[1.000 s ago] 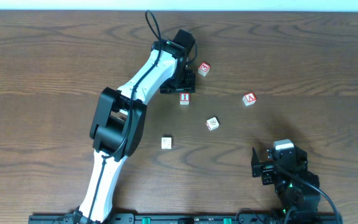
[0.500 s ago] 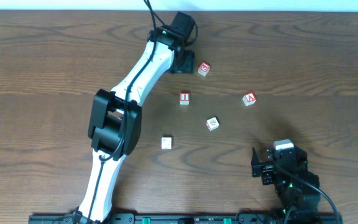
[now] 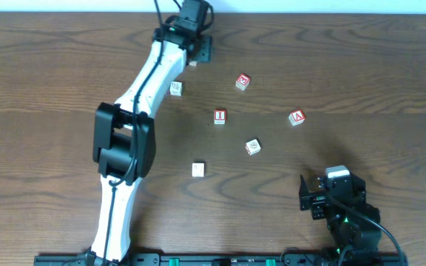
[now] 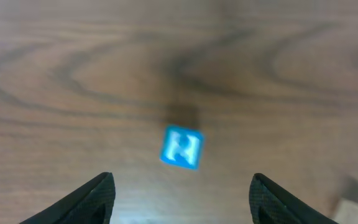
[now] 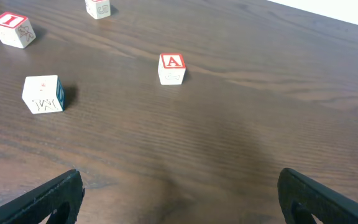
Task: Spell out Ai2
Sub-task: 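Move the left gripper back over the blue 2 block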
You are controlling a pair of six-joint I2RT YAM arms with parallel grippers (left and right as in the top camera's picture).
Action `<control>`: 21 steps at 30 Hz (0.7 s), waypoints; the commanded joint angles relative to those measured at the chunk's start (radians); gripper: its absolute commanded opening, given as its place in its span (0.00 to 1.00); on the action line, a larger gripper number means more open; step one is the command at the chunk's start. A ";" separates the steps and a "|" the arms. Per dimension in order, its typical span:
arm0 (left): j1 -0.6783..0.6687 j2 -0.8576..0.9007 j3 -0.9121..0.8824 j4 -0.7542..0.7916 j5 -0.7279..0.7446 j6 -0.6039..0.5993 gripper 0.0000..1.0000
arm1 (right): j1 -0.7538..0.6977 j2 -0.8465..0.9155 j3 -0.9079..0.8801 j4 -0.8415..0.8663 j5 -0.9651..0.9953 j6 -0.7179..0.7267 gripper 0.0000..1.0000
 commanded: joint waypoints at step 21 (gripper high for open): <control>0.051 0.124 0.020 0.097 0.151 0.043 0.84 | -0.014 -0.006 -0.003 0.002 -0.007 -0.013 0.99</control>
